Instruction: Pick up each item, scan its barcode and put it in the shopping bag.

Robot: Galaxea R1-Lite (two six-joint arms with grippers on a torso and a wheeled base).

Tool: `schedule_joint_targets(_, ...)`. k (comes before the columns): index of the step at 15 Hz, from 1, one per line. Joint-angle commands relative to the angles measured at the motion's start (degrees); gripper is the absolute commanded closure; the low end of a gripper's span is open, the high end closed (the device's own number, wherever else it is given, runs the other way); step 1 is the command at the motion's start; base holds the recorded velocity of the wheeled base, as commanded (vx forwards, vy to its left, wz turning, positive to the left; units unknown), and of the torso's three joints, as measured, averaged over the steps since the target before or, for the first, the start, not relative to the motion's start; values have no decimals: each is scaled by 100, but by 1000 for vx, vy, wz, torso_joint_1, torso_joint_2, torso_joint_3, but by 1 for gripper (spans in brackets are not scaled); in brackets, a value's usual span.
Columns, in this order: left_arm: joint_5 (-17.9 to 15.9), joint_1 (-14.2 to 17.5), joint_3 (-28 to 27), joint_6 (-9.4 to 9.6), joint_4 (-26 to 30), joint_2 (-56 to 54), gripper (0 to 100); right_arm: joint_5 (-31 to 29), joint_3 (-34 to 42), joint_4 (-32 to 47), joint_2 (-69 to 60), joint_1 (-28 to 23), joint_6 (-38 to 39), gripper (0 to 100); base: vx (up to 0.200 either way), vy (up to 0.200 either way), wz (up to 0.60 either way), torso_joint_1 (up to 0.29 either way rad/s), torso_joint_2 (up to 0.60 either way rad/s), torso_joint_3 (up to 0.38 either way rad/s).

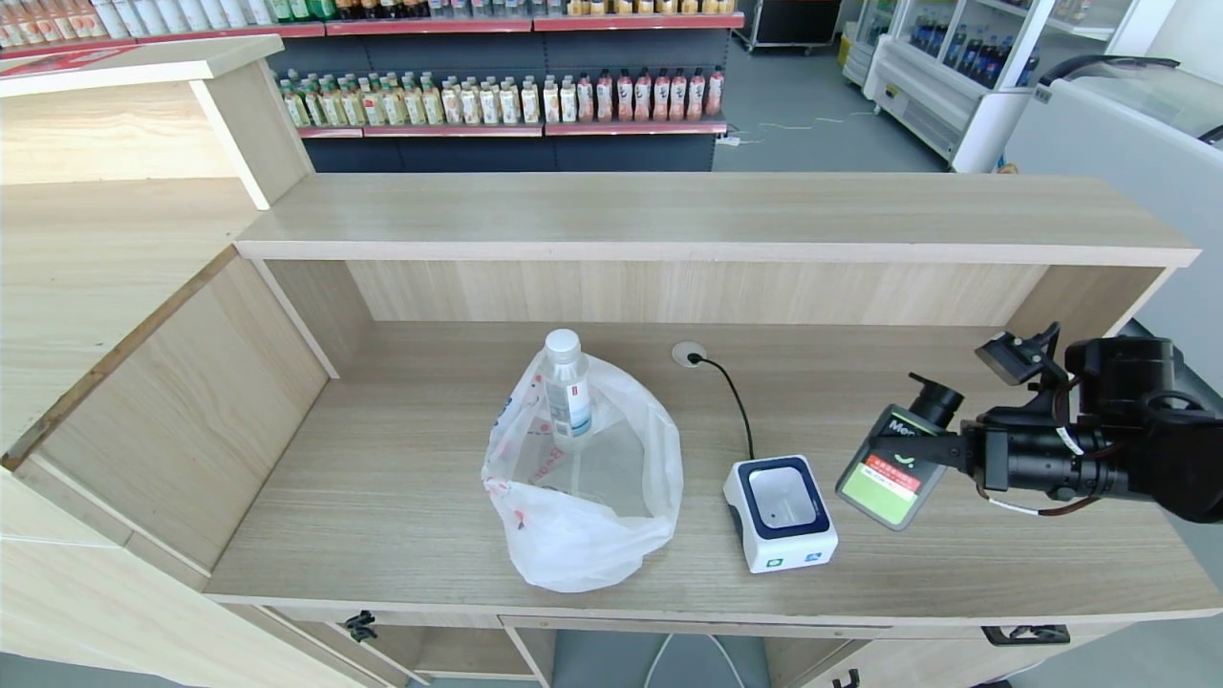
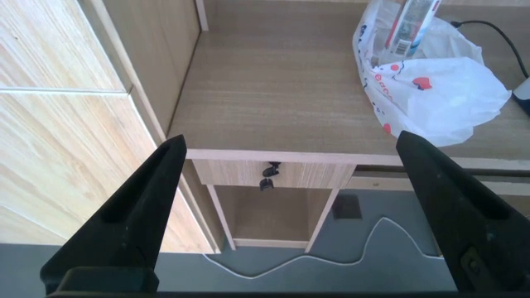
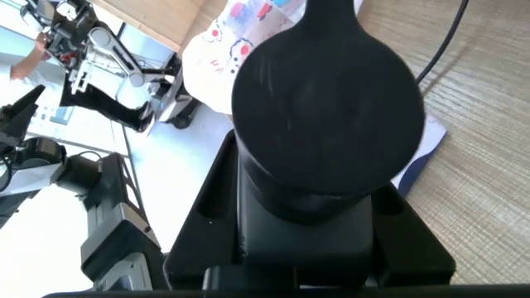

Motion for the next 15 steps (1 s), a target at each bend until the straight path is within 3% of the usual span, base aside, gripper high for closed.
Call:
schedule_joint_targets(1,0,2,0,-1,0,-2,0,1,-105,1,149,127,-10,100,0,0,0,0,0,0)
schedule_joint_targets(15,-9,2,0,-1,0,-2,0,1,-377,-122,544,443,-10,100,0,0,0,0,0,0)
